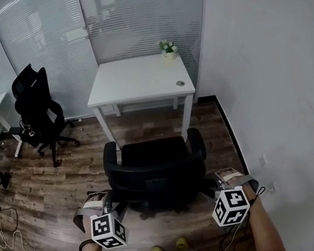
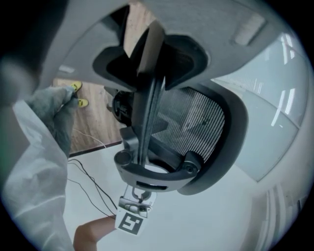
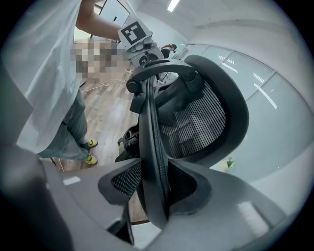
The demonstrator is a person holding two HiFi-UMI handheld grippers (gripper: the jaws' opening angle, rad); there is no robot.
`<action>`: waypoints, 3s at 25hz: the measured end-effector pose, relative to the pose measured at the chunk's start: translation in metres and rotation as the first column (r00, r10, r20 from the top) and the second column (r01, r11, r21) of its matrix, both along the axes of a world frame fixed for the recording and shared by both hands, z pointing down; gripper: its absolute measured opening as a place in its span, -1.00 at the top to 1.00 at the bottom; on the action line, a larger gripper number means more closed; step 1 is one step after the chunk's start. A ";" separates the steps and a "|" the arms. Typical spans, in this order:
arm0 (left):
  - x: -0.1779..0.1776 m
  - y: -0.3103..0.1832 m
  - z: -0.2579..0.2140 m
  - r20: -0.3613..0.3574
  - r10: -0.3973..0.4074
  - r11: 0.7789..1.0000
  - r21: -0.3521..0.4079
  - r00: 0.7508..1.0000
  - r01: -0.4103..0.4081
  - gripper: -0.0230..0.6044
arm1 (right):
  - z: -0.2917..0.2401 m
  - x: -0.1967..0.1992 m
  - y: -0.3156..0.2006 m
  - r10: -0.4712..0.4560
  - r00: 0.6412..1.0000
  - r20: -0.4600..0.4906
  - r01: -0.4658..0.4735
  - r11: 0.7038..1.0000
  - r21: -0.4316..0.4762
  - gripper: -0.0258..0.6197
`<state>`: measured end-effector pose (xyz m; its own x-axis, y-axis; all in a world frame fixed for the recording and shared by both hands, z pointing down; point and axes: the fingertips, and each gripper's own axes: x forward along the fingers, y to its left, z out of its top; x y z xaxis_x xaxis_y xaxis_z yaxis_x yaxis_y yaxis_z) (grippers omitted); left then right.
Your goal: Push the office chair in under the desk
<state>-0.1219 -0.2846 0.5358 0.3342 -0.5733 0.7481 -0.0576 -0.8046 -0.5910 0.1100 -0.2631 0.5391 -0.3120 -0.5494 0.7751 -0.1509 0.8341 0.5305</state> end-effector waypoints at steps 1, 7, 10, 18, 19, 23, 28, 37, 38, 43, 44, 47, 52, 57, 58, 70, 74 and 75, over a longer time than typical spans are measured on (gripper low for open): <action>-0.001 -0.005 -0.001 -0.003 -0.004 1.000 0.008 1.000 0.004 0.36 | -0.001 -0.001 -0.005 -0.003 1.000 0.003 0.003 1.000 0.001 0.42; -0.008 -0.044 -0.005 -0.028 -0.019 0.999 0.027 0.999 0.020 0.33 | -0.004 -0.008 -0.044 -0.009 1.000 0.012 0.009 1.000 0.007 0.42; -0.009 -0.070 -0.006 -0.032 -0.019 1.000 0.019 0.999 0.019 0.33 | -0.006 -0.009 -0.068 -0.016 1.000 0.016 0.016 1.000 0.012 0.42; -0.023 -0.135 -0.007 -0.057 0.040 0.998 0.046 0.998 -0.037 0.33 | -0.005 -0.024 -0.128 0.026 1.000 0.014 -0.026 1.000 -0.005 0.42; -0.025 -0.145 -0.008 -0.059 0.043 0.998 0.048 0.997 -0.040 0.33 | -0.006 -0.027 -0.137 0.027 1.000 0.014 -0.027 1.000 0.002 0.42; -0.023 -0.182 -0.009 -0.056 0.038 0.999 0.024 0.998 -0.037 0.33 | -0.008 -0.025 -0.174 0.032 0.999 0.010 -0.032 0.999 -0.004 0.42; -0.015 -0.201 -0.009 -0.079 0.064 0.997 0.046 0.995 -0.061 0.34 | -0.006 -0.017 -0.197 0.062 0.998 0.009 -0.062 0.998 -0.006 0.40; -0.001 -0.233 -0.008 -0.078 0.042 0.998 0.047 0.996 -0.039 0.35 | -0.005 -0.002 -0.238 0.064 0.998 0.021 -0.064 0.998 -0.006 0.36; -0.001 -0.238 -0.008 -0.076 0.043 0.998 0.048 0.996 -0.040 0.35 | -0.005 -0.001 -0.243 0.065 0.998 0.021 -0.065 0.998 -0.009 0.36; -0.002 -0.264 -0.008 -0.066 0.044 0.998 0.058 0.997 -0.040 0.34 | -0.005 -0.003 -0.267 0.075 0.997 0.029 -0.075 0.997 -0.004 0.36; -0.003 -0.269 -0.008 -0.068 0.039 0.998 0.055 0.997 -0.036 0.34 | -0.005 -0.004 -0.271 0.077 0.997 0.029 -0.077 0.997 -0.004 0.36; -0.010 -0.289 -0.009 -0.070 0.038 0.998 0.058 0.997 -0.034 0.33 | -0.007 -0.011 -0.288 0.085 0.996 0.031 -0.085 0.996 -0.003 0.36; -0.025 -0.318 -0.009 -0.077 0.044 0.997 0.065 0.996 -0.039 0.33 | -0.006 -0.027 -0.317 0.096 0.995 0.027 -0.096 0.995 -0.005 0.36; -0.034 -0.349 -0.010 -0.073 0.055 0.997 0.066 0.996 -0.050 0.32 | -0.007 -0.036 -0.344 0.106 0.994 0.035 -0.107 0.994 0.005 0.36; -0.037 -0.356 -0.011 -0.076 0.055 0.996 0.070 0.996 -0.050 0.32 | -0.008 -0.039 -0.350 0.110 0.993 0.034 -0.110 0.994 0.008 0.36; -0.048 -0.398 -0.007 -0.089 0.032 0.997 0.076 0.996 -0.026 0.26 | -0.007 -0.053 -0.384 0.095 0.994 0.053 -0.099 0.993 0.071 0.36; -0.053 -0.398 -0.009 -0.096 0.020 0.997 0.080 0.995 -0.012 0.24 | -0.009 -0.058 -0.383 0.070 0.996 0.057 -0.074 0.995 0.067 0.36; -0.053 -0.399 -0.009 -0.096 0.023 0.996 0.084 0.995 -0.015 0.24 | -0.009 -0.058 -0.382 0.070 0.996 0.059 -0.074 0.994 0.076 0.36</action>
